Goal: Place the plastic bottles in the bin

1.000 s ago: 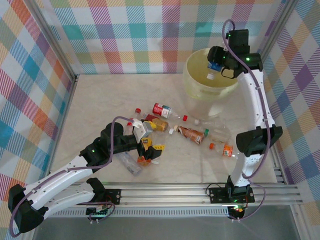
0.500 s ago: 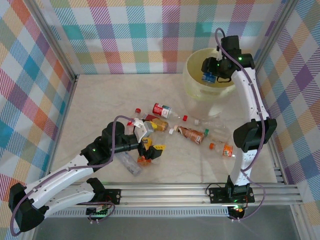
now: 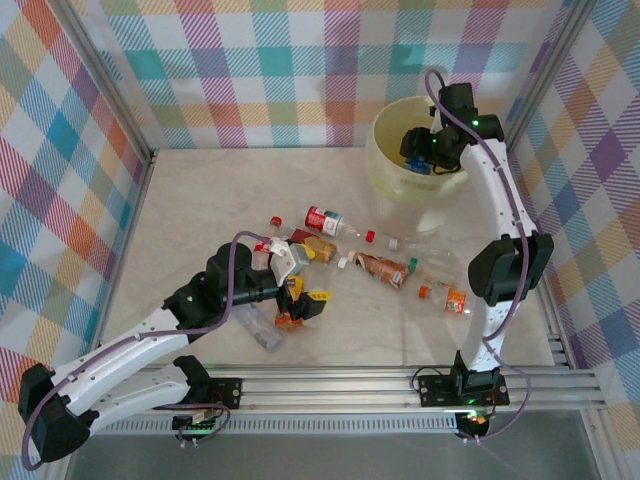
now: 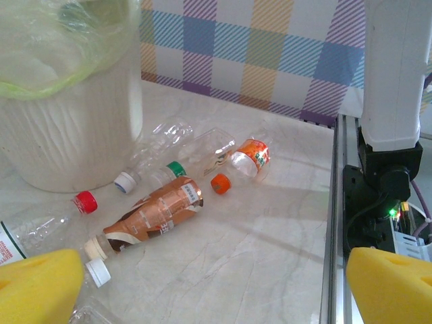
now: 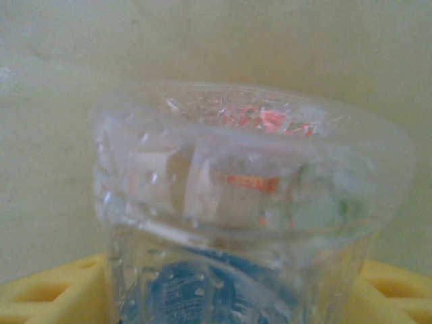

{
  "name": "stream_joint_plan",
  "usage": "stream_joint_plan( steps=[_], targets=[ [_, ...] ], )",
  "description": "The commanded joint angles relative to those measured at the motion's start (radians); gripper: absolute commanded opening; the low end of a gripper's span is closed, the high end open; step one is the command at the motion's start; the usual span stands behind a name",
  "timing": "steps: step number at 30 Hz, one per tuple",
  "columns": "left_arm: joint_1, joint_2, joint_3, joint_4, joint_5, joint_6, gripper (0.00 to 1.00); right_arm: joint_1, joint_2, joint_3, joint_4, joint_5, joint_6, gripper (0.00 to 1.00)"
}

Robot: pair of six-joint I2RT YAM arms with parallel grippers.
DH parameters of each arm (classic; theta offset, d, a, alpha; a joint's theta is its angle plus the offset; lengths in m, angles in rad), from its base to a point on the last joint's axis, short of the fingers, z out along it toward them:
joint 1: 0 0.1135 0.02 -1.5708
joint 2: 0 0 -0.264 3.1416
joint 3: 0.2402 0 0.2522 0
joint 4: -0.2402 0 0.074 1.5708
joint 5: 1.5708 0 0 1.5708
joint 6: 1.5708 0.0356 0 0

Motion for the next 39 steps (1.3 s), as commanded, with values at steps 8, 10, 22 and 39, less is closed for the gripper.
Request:
stream_joint_plan(
  steps=[8,10,22,39],
  targets=[
    [-0.012,-0.004,0.04,0.002,0.019,0.01,1.0,-0.003,-0.078,0.057,-0.028,-0.003,-0.022,0.8],
    [-0.012,-0.006,0.041,0.002,0.021,0.01,1.0,-0.003,-0.092,0.072,-0.03,0.006,-0.023,0.81],
    [-0.012,-0.01,0.042,0.001,0.028,0.012,1.0,-0.003,-0.286,-0.008,-0.018,0.012,-0.073,0.81],
    [-0.012,-0.001,0.057,-0.011,0.097,0.019,1.0,-0.004,-0.777,-0.689,0.024,-0.027,0.05,0.82]
  ],
)
